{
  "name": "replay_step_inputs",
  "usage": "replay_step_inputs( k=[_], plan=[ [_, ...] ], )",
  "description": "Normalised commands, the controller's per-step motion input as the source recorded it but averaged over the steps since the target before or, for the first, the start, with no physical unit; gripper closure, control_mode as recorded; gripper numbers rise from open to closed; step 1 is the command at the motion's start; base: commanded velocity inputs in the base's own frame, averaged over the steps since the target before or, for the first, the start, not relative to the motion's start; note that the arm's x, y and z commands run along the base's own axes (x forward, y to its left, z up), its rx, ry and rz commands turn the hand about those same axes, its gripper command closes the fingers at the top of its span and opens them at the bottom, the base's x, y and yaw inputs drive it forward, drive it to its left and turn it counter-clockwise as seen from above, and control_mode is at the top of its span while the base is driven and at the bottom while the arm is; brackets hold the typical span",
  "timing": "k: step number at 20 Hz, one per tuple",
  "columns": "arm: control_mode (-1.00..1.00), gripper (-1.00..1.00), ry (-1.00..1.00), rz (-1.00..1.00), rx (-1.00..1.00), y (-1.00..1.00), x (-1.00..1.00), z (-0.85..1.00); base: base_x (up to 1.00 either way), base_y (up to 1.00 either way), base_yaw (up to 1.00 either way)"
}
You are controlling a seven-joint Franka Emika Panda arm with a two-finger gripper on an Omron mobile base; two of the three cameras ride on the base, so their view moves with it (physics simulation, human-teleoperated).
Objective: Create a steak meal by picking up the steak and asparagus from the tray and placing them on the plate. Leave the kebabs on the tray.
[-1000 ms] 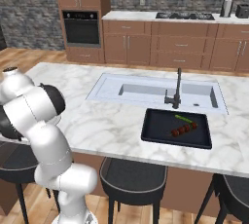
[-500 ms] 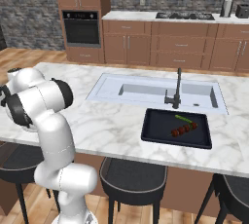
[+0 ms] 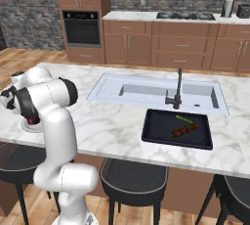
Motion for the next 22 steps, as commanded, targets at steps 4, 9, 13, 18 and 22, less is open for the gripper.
replay_step_inputs(
  k=[4, 9, 13, 18, 22],
  plan=[
    [-1.00, 1.00, -0.02, 0.00, 0.00, 0.07, 0.11, -0.25, 0.00, 0.00, 0.00],
    [-1.00, -1.00, -0.06, 0.00, 0.00, 0.04, 0.05, -0.16, 0.00, 0.00, 0.00],
    [-1.00, -1.00, -0.15, 0.00, 0.00, -0.02, -0.02, -0.01, 0.00, 0.00, 0.00],
    [-1.00, -1.00, -0.17, 0.00, 0.00, -0.21, -0.11, 0.12, 0.00, 0.00, 0.00],
    [-1.00, -1.00, -0.14, 0.00, 0.00, -0.32, -0.10, 0.16, 0.00, 0.00, 0.00]
  ],
)
